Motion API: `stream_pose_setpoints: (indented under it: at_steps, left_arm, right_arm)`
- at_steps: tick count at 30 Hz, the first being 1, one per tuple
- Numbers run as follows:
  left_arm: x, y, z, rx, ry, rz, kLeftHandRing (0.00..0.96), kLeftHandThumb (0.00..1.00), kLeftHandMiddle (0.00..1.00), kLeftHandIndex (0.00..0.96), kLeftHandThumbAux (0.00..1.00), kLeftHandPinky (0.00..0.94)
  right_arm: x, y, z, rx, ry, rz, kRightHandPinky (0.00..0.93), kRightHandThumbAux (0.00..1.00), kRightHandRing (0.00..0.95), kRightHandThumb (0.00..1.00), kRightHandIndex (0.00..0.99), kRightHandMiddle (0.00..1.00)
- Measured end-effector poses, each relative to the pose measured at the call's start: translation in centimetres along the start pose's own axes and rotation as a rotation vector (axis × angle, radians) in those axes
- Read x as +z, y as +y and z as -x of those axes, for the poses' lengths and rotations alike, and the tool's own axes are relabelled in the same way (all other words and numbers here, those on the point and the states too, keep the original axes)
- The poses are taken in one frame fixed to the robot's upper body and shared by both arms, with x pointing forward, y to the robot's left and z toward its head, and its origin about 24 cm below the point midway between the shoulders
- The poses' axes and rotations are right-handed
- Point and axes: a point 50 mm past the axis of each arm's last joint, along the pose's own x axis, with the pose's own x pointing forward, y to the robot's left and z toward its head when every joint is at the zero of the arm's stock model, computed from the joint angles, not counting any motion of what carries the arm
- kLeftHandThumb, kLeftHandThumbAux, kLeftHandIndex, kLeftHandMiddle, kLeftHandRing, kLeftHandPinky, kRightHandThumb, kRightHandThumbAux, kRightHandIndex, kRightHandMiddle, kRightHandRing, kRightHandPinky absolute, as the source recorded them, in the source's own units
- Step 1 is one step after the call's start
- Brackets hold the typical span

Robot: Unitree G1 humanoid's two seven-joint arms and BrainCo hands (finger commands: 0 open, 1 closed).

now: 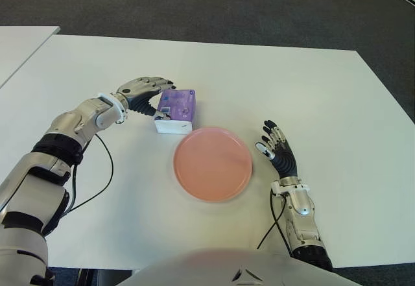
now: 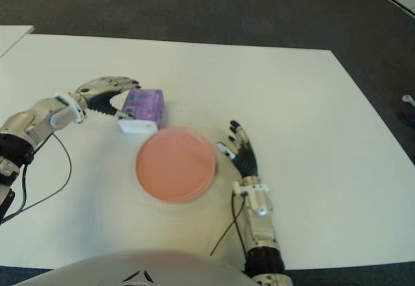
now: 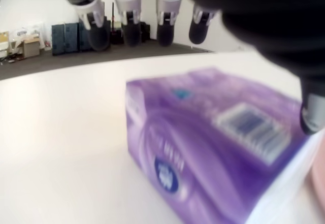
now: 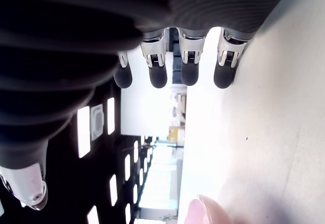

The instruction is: Put the tissue paper into the plate.

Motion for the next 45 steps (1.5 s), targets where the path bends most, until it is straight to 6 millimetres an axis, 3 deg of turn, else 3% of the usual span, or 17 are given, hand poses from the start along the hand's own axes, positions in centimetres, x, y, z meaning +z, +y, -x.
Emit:
stream_pose_setpoints:
  at_steps: [9,37,45]
  left_arm:
    - [0.7,1.3,0.9,0.07,-0.042,0.09,0.0,0.06,0.0,0.0,0.443,0.0]
    - [1.6,0.4,1.7,0.001,-0.057,0.116,0.0,0.02,0.0,0.0,0.427,0.0]
    - [2.0,-0.7,1.5,-0.031,-0.07,0.109,0.0,0.006,0.0,0.0,0.407,0.0]
  right_arm:
    - [0.0,0.0,0.0,0.0,0.002,0.001,0.0,0.585,0.0,0.017,0.0,0.02]
    - [-0.1,0.1,0.0,0.007,0.006,0.0,0.0,0.583,0.0,0.022,0.0,0.024]
    - [-0.2,0.1,0.0,0.008,0.009,0.001,0.0,0.6,0.0,0.026,0.0,0.019]
